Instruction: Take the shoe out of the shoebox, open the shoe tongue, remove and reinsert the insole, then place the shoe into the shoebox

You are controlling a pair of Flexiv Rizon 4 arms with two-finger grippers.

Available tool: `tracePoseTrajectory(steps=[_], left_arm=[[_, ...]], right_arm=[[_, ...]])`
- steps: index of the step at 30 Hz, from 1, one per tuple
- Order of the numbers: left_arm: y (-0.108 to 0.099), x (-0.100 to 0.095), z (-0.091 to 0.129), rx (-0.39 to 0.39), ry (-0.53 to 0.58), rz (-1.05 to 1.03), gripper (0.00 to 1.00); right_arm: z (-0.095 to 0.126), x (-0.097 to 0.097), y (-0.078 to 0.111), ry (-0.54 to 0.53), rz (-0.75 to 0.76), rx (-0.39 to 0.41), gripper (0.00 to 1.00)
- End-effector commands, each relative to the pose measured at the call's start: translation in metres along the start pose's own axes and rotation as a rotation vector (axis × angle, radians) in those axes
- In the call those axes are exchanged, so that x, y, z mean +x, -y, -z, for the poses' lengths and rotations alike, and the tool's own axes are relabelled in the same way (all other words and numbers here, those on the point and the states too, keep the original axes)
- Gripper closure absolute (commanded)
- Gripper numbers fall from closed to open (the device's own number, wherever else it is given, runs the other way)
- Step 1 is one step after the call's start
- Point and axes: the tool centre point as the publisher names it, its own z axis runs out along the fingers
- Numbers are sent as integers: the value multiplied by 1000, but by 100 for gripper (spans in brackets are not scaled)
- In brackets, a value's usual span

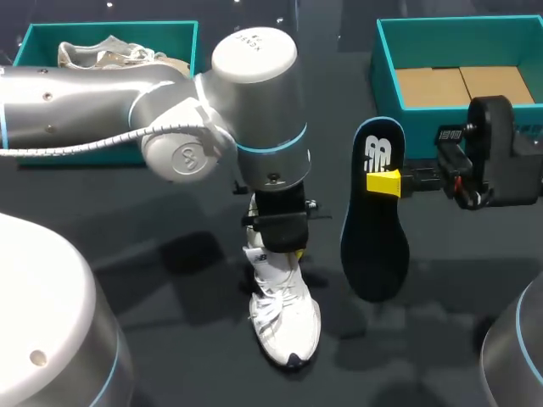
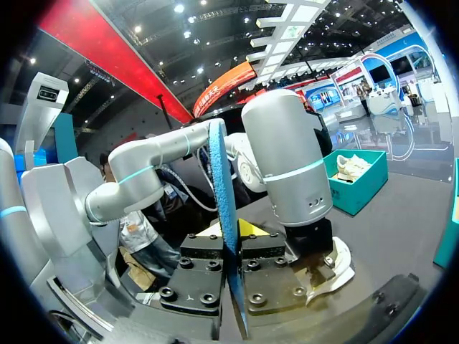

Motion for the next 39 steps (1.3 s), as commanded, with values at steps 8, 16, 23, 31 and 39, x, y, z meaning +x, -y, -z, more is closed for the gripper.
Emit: tracePoseTrajectory(steps=[8,16,23,31,39], left_arm=[[-10,-9,-10,13,-5,-16,72],[-19,-11,7,10,83,-12,0],[-26,-16,63,-62,342,-3,0],[-37,-30,137,-151,639,-19,0],[-37,-30,137,-151,639,-19,0]], right_arm=[[-1,0,1,1,0,0,100],[-1,0,1,1,0,0,100],[-1,0,1,1,0,0,100],[-1,0,1,1,0,0,100],[-1,0,1,1,0,0,100]])
